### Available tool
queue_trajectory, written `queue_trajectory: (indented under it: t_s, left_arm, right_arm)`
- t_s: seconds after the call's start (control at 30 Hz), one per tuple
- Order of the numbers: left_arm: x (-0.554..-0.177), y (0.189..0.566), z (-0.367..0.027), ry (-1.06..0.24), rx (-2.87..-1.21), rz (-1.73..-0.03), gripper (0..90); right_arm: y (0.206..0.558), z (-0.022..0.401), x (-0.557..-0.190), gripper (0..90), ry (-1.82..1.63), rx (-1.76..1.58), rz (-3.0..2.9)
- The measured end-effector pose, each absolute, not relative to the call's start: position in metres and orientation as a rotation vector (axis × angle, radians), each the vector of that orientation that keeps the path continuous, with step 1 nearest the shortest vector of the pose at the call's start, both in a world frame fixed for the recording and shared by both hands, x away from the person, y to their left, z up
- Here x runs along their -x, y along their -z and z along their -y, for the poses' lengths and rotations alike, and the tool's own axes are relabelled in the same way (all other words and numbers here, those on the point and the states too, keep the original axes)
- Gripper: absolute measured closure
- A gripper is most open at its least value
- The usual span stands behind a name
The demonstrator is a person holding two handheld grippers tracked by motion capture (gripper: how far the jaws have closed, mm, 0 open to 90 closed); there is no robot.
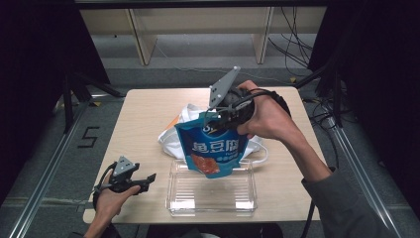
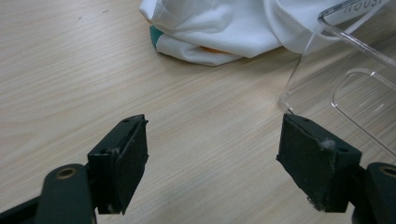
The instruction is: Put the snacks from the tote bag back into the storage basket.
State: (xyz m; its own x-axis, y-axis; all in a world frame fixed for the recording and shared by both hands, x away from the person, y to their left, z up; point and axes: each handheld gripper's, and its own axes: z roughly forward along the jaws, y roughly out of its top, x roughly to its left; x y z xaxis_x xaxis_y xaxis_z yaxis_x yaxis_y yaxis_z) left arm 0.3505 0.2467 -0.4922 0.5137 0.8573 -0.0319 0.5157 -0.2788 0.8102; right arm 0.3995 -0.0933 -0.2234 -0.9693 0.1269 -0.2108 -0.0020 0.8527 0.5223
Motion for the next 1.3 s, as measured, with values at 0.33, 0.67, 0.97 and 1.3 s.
queue_trajectory:
  t_s: [0.33, 0.67, 0.97, 1.3]
  left_arm:
    - [-0.351, 0.492, -0.247, -0.533, -1.932, -1.132, 23.5]
    - [-0.351, 0.491, -0.25, -0.539, -1.98, -1.116, 23.5]
    - [-0.351, 0.492, -0.25, -0.535, -1.983, -1.113, 23.5]
    - [-0.351, 0.493, -0.247, -0.532, -1.948, -1.127, 23.4]
  right_arm:
    - [0.227, 0.093, -0.396, 90.0, -0.817, -0.055, -2.792]
    - [0.229, 0.094, -0.389, 90.0, -0.826, -0.048, -2.831]
    - [0.246, 0.094, -0.388, 90.0, -0.827, -0.047, -2.86]
    - [0.271, 0.091, -0.396, 90.0, -0.831, -0.043, -2.89]
